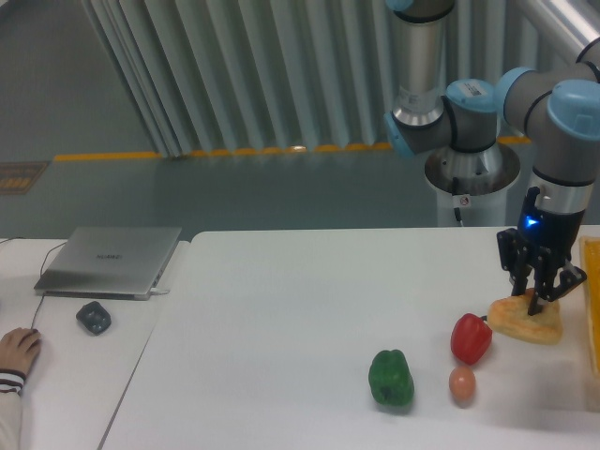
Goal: Place the triangular bread on the table
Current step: 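Carry the bread out of the tray and lower it onto the table, then open the gripper to release the bread beside the red pepper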
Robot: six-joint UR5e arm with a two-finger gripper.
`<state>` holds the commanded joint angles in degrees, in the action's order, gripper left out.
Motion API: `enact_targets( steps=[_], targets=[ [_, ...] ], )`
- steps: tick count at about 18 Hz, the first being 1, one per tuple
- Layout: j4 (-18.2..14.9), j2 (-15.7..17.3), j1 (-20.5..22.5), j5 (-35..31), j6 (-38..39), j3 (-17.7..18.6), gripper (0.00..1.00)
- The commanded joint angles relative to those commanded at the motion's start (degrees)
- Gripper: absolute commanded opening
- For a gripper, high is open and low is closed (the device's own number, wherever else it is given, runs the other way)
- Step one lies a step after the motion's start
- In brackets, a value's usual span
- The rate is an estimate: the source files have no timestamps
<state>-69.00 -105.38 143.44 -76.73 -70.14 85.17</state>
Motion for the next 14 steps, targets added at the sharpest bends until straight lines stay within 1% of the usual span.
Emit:
enact_targets(
  steps=[1, 2, 3, 7, 9, 10, 11, 12, 13, 14],
  targets=[
    [2.3, -0.3, -0.1, 0.0, 0.0, 0.0, 0.34],
    [4.6, -0.7, -0.1, -0.1, -0.2, 0.3, 0.40],
    [6.7, -0.9, -0.1, -0.1, -0.3, 0.5, 0.43],
    [7.0, -0.7, -0.3, -0.2, 0.0, 2.2, 0.40],
    [6.4, -0.9, -1.8, -0.4, 0.2, 2.8, 0.40],
    [6.3, -0.8, -2.0, -1.6, 0.0, 2.9, 0.47],
    [6.4, -0.9, -2.1, -2.4, -0.2, 2.9, 0.63],
    [6.4, -0.8, -2.1, -3.2, -0.2, 2.9, 0.66],
    [6.4, -0.8, -2.1, -3.7, -0.2, 2.9, 0.80],
    [6.5, -0.8, -2.1, -4.0, -0.3, 2.9, 0.83]
  ],
)
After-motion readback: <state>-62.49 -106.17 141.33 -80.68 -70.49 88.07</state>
